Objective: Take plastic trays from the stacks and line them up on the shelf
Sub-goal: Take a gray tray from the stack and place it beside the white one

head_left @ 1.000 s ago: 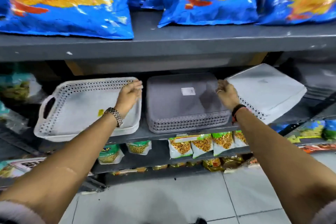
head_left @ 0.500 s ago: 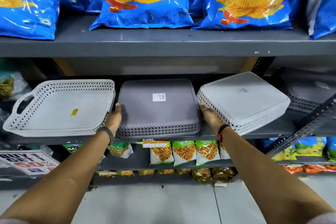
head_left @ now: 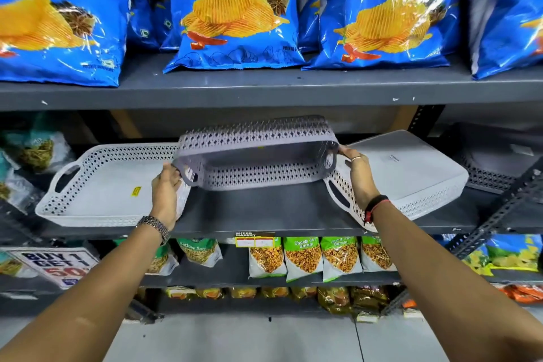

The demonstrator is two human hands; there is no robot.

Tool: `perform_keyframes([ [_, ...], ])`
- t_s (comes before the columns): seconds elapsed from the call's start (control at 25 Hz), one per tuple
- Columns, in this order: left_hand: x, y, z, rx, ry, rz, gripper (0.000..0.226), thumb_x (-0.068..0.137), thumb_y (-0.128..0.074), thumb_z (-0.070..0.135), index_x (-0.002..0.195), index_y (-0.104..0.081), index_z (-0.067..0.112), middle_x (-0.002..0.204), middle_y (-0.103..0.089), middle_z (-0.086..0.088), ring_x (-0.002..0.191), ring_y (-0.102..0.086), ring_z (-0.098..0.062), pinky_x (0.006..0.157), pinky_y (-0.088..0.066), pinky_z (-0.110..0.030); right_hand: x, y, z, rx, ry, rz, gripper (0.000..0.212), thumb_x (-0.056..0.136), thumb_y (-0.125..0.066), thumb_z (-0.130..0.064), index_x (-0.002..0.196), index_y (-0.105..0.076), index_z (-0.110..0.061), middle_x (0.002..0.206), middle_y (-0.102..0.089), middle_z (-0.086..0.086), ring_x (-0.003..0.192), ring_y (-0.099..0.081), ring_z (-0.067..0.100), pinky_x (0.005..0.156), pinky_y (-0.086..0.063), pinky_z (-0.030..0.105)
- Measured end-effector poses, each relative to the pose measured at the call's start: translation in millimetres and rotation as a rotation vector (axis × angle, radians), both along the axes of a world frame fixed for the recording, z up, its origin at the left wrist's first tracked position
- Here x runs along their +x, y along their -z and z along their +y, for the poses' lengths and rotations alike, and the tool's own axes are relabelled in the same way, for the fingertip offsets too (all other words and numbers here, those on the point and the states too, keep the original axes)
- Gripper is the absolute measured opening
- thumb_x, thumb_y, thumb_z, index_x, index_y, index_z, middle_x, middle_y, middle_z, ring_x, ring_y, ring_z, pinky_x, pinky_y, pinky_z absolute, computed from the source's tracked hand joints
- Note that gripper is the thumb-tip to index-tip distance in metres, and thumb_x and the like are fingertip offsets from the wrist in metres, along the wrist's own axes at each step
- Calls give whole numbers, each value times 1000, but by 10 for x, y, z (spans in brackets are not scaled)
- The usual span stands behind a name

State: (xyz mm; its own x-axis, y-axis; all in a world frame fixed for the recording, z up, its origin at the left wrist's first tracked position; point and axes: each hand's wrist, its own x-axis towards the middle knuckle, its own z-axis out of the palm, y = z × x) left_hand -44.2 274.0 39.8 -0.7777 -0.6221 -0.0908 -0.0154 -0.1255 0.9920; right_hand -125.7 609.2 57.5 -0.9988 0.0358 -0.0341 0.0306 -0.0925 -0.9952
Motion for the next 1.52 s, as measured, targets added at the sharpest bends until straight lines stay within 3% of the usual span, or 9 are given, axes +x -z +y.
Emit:
perform_keyframes([
  [0.12,-64,-20,-51,6,31,33,30,99,-29,35,101,-56,23,115,-59,-5,108,-50,-13,115,-29,-38,-126,21,-26,23,-4,17,38,91,-33,-5,117,-61,-2,117,-64,7,93,-59,-4,63,-41,-5],
  [0.32,-307,30,-146,-35,119,84,44,99,-32,33,141,-37,20,146,-42,0,131,-42,-18,110,-33,-39,-302,27,-170,53,-1,1,40,85,-41,7,122,-55,1,111,-65,5,103,-59,16,78,-49,20],
  [0.4,-474,81,-241,-80,119,61,45,97,-38,24,142,-36,18,148,-40,-1,133,-41,-19,110,-37,-38,-359,53,-249,106,27,-2,39,86,-40,9,122,-54,1,115,-62,8,101,-58,16,74,-51,14],
  [0.56,-791,173,-367,-253,191,-85,47,94,-41,6,140,-38,13,132,-50,1,101,-58,-12,71,-45,-5,-514,215,-320,232,24,43,40,85,-36,13,116,-59,-1,93,-64,4,71,-58,7,54,-48,8],
  [0.72,-1074,295,-482,-581,386,-372,44,86,-44,6,130,-45,13,95,-63,-13,58,-52,-20,52,-43,-27,-798,518,-324,397,49,48,38,84,-39,9,114,-62,1,102,-64,7,90,-54,17,79,-47,28],
  [0.84,-1216,367,-547,-968,501,-555,45,76,-45,4,121,-45,1,97,-63,-28,76,-64,-41,61,-53,-43,-969,740,-293,503,49,5,43,79,-39,-2,115,-63,-4,112,-67,11,94,-59,19,85,-49,36],
  [1.0,-1225,310,-460,-1228,564,-616,48,75,-48,-3,122,-40,-3,113,-56,-29,94,-62,-45,74,-53,-46,-1163,998,-224,591,56,-93,51,71,-42,-17,117,-61,-7,97,-65,3,65,-53,-1,62,-45,20],
  [1.24,-1229,369,-350,-1417,628,-730,51,75,-53,3,124,-38,-3,133,-38,-23,110,-54,-42,93,-43,-45,-1257,1138,-194,683,70,-103,42,72,-45,-26,106,-64,-8,85,-58,1,73,-49,17,63,-40,26],
  [1.52,-1197,432,-284,-1369,652,-769,64,83,-52,14,139,-26,-3,150,-22,-25,140,-24,-36,112,-23,-54,-1143,1074,-215,680,24,-52,18,79,-46,-17,82,-63,-13,76,-54,8,73,-48,21,65,-37,31],
])
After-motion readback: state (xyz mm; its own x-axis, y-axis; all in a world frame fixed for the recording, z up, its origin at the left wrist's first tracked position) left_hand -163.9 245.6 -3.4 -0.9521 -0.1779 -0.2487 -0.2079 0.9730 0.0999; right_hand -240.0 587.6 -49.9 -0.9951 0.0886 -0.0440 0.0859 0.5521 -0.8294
